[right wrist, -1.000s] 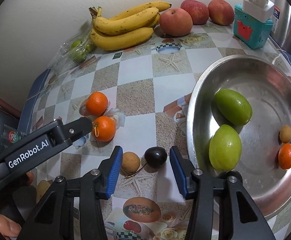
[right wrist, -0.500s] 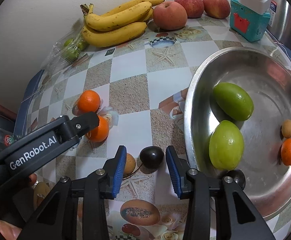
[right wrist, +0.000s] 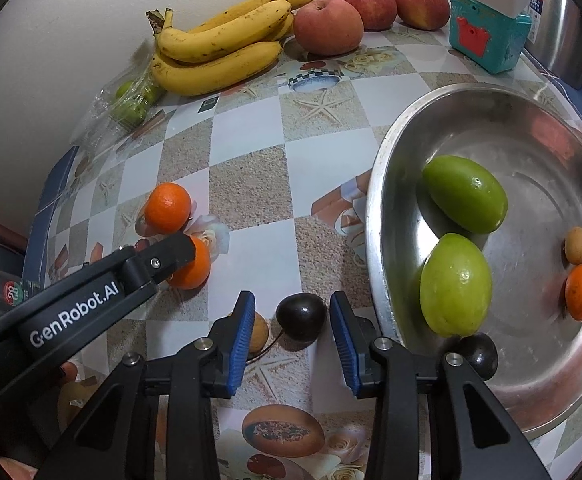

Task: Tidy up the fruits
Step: 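Close the right gripper on the dark round fruit while the left gripper approaches an orange, then close the left gripper on the orange while the right gripper holds the dark fruit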

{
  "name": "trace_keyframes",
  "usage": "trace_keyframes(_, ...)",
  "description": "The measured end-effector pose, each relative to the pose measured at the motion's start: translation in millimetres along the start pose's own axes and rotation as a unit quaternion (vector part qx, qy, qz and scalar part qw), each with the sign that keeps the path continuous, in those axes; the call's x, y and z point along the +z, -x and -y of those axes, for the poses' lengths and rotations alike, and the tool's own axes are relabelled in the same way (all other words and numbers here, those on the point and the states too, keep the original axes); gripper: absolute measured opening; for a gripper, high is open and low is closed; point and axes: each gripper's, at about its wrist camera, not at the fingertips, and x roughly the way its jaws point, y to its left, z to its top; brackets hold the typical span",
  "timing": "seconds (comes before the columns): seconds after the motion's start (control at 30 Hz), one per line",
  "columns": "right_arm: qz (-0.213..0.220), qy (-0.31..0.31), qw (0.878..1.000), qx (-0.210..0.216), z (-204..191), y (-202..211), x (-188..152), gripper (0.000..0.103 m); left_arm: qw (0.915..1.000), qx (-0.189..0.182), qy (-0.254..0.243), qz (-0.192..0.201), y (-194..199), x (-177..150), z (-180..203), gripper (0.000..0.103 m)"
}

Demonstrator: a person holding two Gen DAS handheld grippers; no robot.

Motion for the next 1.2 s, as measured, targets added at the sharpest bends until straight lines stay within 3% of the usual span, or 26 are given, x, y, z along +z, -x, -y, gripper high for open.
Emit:
trace_keyframes(0.63, 0.002, -0.004, 1.000, -0.015, 0.0, -2.6, -1.9, 0.034, 0.9999, 0.010, 0.006, 0.006, 11.0, 2.2, -4.4, 0.034)
trace_keyframes(0.83, 0.003, -0.002, 1.000, -0.019, 1.0, -1.4, -2.6, 0.027, 0.9998, 0.013, 0.006, 0.010, 15.8, 3.4, -4.1, 0.034)
trace_keyframes(1.2, 0.004, -0.005, 1.000, -0.012, 1.7, 1.3, -4.1, 0.026, 0.9996, 0.022, 0.005, 0.015, 20.9, 3.9, -4.2, 0.034)
